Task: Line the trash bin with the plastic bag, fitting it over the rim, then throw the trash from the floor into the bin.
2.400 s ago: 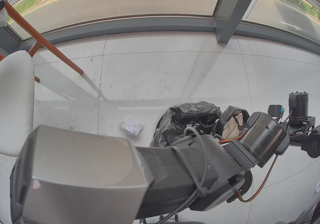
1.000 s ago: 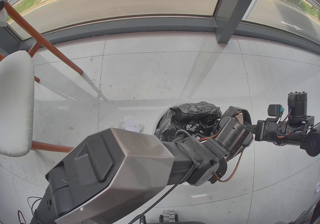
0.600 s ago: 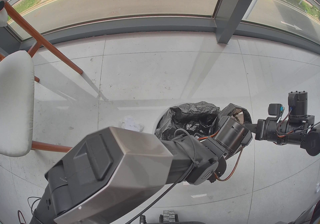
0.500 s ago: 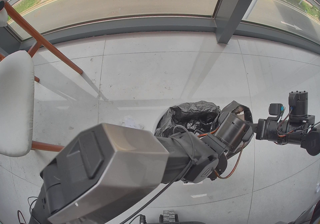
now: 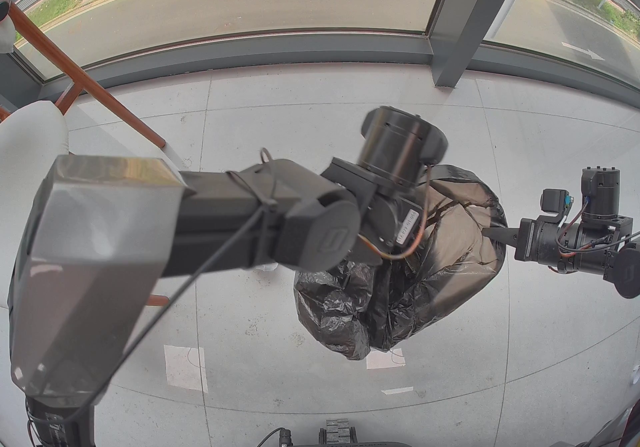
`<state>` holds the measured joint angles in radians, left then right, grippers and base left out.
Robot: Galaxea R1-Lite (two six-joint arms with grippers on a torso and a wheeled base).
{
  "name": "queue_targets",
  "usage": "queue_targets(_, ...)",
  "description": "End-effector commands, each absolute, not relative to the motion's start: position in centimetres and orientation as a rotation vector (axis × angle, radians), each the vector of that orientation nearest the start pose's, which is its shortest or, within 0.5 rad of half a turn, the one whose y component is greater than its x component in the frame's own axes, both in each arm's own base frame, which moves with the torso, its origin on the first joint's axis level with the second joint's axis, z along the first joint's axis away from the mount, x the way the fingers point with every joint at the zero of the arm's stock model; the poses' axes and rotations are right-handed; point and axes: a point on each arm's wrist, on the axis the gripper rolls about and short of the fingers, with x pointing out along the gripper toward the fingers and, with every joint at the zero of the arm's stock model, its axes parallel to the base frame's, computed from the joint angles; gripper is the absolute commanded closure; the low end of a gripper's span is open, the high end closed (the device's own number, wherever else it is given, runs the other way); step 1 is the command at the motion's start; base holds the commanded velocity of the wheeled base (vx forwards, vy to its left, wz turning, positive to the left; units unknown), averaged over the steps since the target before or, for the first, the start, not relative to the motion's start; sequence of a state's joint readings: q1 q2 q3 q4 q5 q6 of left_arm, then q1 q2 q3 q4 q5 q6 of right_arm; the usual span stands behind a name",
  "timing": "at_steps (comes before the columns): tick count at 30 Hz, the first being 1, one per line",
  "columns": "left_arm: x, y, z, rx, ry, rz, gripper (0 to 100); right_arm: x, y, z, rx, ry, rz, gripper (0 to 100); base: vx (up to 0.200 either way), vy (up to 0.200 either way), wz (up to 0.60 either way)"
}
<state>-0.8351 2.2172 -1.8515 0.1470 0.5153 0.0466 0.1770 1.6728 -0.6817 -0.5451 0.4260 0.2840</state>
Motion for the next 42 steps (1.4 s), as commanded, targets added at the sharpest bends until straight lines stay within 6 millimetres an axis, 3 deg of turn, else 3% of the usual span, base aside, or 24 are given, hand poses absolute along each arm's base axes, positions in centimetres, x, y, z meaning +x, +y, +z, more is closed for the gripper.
queue_targets(1,32.9,-31.1,21.2,0.328,0.38,-0.29,100,28.3,6.5,15.1,0.32,0.525,0.544,100,0.0,0.0,0.0)
queue_targets(5,33.3,-30.6,21.3,0.321,0.381,-0.287,100,28.8,6.8,15.1,0.318,0.523,0.549,100,0.0,0.0,0.0)
queue_targets(16,33.7,-30.4,21.5,0.223,0.386,-0.27,100,33.6,8.2,16.6,0.308,0.445,0.577,100,0.0,0.0,0.0)
queue_targets(22,34.1,-29.8,21.4,0.22,0.39,-0.254,100,33.7,8.0,16.0,0.307,0.479,0.566,100,0.0,0.0,0.0)
queue_targets(23,34.2,-29.8,21.5,0.219,0.389,-0.253,100,33.8,8.0,15.9,0.306,0.482,0.559,0,0.0,0.0,0.0)
queue_targets(26,34.2,-29.7,21.4,0.22,0.392,-0.253,100,33.6,7.5,15.7,0.316,0.495,0.545,0,0.0,0.0,0.0)
queue_targets(30,34.6,-29.3,21.1,0.218,0.403,-0.239,100,31.6,7.1,15.4,0.321,0.525,0.547,0,0.0,0.0,0.0)
queue_targets(33,35.2,-28.8,21.0,0.181,0.413,-0.255,100,29.6,6.8,13.5,0.322,0.599,0.534,0,0.0,0.0,0.0)
queue_targets(37,35.7,-29.0,20.2,0.176,0.425,-0.25,100,28.7,6.5,12.2,0.329,0.647,0.521,0,0.0,0.0,0.0)
queue_targets(42,36.2,-28.8,19.6,0.18,0.437,-0.24,100,28.5,6.6,12.0,0.325,0.654,0.526,0,0.0,0.0,0.0)
